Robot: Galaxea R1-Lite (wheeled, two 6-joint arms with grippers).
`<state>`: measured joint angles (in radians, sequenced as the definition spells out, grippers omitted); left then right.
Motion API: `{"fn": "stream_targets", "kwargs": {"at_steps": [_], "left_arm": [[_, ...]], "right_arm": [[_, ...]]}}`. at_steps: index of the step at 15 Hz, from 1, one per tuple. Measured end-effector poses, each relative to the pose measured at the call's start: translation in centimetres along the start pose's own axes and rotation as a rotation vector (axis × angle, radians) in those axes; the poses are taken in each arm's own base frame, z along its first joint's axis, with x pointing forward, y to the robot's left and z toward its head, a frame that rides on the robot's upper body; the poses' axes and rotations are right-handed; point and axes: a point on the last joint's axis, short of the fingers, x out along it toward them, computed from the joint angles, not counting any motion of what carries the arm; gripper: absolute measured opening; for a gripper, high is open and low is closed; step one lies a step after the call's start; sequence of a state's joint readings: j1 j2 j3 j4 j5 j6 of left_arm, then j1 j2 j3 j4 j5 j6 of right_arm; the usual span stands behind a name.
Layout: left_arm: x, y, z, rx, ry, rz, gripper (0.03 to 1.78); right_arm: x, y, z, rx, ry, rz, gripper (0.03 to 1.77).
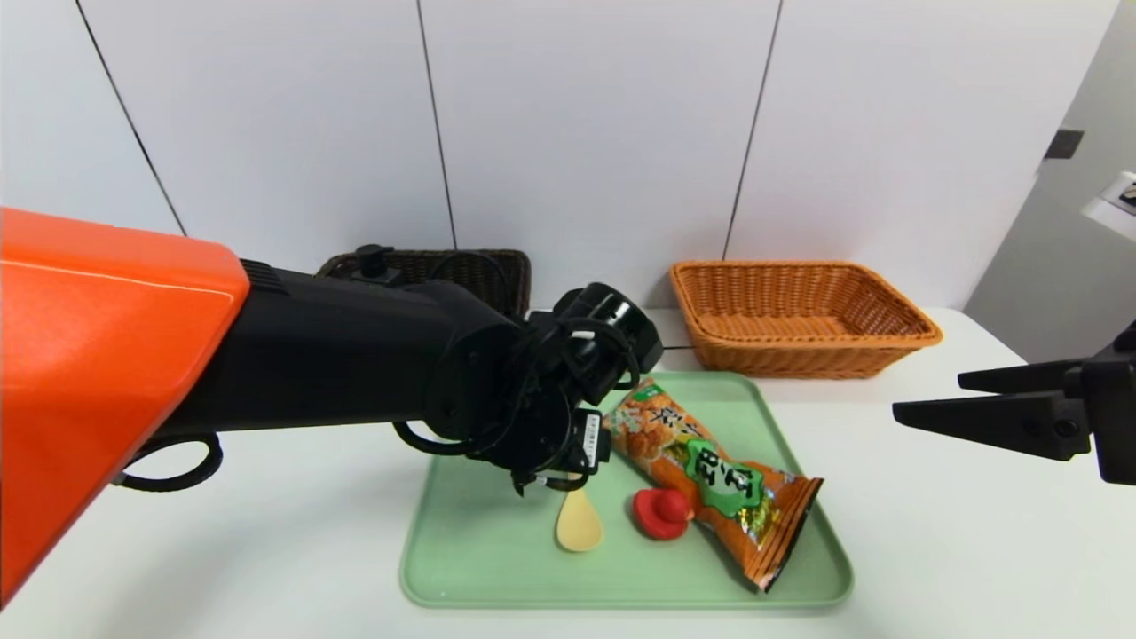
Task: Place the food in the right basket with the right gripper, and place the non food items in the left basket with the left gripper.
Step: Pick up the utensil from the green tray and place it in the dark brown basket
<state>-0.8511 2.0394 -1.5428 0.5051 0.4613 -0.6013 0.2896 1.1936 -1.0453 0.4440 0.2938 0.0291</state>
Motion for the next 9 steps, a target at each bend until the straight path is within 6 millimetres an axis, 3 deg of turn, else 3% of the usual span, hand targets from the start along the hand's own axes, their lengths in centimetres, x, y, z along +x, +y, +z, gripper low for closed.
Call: {"fn": "stream_targets", "kwargs": {"at_steps": [9], "left_arm": [[1.5,-1.4,0.6,-0.066,0.078,-0.016,1.69]], "right_arm": [[0.1,-0.1,-0.2,0.002,0.006,-0.001,1.71]]}}
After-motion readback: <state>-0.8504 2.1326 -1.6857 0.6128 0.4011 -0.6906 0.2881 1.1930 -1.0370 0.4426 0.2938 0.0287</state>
